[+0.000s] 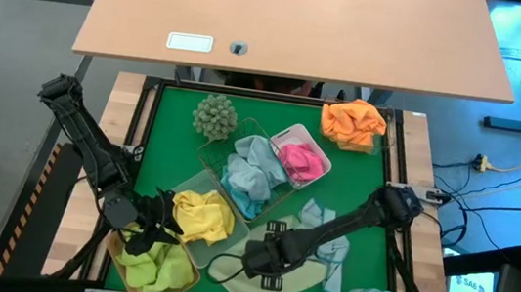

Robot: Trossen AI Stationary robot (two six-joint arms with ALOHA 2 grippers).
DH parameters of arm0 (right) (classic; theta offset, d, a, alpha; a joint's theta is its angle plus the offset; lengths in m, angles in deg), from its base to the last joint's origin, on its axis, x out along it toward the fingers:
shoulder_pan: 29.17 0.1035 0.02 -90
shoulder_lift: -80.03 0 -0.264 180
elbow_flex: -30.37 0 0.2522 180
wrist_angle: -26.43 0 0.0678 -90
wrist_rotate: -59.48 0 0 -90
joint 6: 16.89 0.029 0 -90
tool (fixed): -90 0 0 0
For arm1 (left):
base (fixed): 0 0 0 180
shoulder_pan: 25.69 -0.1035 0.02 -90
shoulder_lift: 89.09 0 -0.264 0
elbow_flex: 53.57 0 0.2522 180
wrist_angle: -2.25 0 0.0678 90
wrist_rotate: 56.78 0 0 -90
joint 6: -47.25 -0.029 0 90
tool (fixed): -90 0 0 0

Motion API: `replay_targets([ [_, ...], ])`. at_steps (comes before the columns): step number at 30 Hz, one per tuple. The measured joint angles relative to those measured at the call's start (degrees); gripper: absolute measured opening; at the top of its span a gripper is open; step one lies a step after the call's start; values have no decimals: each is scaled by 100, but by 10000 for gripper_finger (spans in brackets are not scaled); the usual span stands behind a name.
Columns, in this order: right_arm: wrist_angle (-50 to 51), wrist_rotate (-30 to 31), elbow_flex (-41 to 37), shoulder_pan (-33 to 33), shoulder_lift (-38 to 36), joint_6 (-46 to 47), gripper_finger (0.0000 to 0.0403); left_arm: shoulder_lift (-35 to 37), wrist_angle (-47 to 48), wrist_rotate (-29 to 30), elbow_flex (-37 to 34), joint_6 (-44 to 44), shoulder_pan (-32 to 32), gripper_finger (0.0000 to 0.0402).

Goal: Sort microfiber towel by color & place in baskets
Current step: Put the green towel into the orange bin

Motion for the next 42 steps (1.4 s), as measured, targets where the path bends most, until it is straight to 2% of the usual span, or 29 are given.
replay_targets([
  [22, 191, -562, 28, -34, 762, -61, 207, -1, -2, -10, 0, -2, 0, 130],
  [27, 230, -608, 105, -35, 781, -64, 161, -2, 0, -10, 0, -2, 0, 130],
  [35, 271, -739, 96, -39, 711, -74, 18, -2, -2, -10, 0, -2, 0, 130],
  [37, 271, -765, 84, -39, 648, -83, 13, -2, -4, -8, 0, -2, 0, 130],
  [42, 274, -820, 66, -55, 276, -84, 37, -2, -15, -8, 0, -5, 0, 130],
])
